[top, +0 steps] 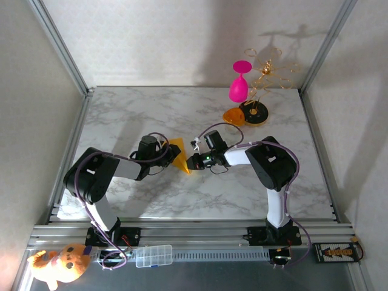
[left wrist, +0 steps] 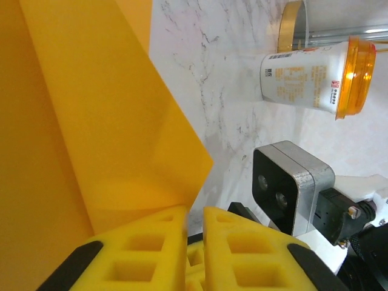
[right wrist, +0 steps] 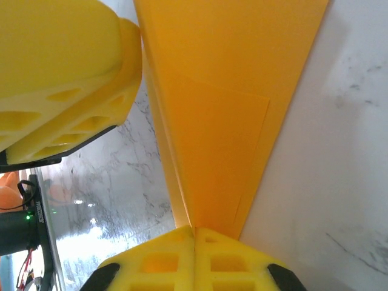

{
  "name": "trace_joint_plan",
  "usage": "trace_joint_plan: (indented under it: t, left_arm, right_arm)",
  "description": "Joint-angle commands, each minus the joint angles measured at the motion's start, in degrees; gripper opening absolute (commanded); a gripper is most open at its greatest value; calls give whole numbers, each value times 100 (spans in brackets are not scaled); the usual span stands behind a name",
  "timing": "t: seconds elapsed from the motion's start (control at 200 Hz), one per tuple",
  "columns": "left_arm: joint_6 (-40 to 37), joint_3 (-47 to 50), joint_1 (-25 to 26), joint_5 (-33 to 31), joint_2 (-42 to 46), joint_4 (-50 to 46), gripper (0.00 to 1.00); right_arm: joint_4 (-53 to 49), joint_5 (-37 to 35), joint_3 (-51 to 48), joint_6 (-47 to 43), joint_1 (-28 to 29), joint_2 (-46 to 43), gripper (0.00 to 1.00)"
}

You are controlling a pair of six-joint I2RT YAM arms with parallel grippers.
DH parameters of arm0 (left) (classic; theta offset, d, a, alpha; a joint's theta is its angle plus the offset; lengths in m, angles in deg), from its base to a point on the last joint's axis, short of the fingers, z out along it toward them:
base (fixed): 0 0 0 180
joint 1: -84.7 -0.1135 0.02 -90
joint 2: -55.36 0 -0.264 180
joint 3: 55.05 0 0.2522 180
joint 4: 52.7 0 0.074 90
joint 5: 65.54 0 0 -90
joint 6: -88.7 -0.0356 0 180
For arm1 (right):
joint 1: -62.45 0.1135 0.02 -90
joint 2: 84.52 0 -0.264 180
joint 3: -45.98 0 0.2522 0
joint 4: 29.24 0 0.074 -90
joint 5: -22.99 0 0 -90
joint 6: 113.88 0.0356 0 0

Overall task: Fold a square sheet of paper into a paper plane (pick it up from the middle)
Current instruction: Fourth fold the wing at the center of the table.

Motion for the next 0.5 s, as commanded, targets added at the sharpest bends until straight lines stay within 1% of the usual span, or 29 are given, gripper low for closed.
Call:
trace_joint_plan:
  t: [0.0, 0.265, 0.496]
  left_arm:
    - [47, 6, -26, 73, -117, 216, 14]
    - [11, -268, 30, 182, -434, 151, 14]
    - [4, -380, 77, 183, -511, 111, 14]
  right_arm:
    - [-529, -691, -253, -20, -99, 443, 5]
    - [-662, -777, -191, -129, -98, 453, 11]
    - [-681, -796, -174, -120, -100, 464, 16]
